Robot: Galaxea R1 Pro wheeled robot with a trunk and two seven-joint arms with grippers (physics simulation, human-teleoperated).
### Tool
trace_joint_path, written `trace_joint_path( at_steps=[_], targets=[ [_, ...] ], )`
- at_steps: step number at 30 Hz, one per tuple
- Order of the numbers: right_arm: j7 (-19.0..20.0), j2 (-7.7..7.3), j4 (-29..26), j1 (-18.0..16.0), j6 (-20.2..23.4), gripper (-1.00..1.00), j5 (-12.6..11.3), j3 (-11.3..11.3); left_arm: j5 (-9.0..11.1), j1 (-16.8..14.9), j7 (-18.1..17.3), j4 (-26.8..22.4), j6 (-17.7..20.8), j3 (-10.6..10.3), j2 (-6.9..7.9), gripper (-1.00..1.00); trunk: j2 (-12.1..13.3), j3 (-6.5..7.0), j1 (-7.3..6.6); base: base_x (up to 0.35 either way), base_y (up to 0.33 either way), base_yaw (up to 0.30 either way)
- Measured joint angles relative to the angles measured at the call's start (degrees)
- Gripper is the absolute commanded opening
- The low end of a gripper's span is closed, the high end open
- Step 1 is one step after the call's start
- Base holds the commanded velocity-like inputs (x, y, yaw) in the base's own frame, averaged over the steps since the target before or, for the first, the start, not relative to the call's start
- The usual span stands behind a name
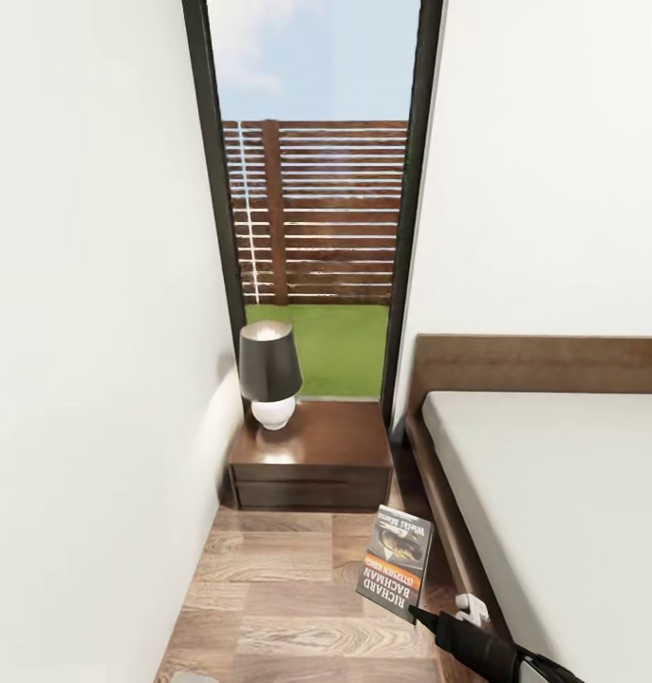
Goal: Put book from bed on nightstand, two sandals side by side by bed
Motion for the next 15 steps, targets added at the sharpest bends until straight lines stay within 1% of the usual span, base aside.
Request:
trace_joint_path(
  at_steps=[15],
  targets=[
    [0.00,0.00,0.01,-0.01,0.00,-1.00,0.03,0.12,-0.01,0.00,-0.01,0.00,0.00,-0.01,-0.01,1.00,0.00,0.00,0.00,0.323,0.000,0.000]
  ],
)
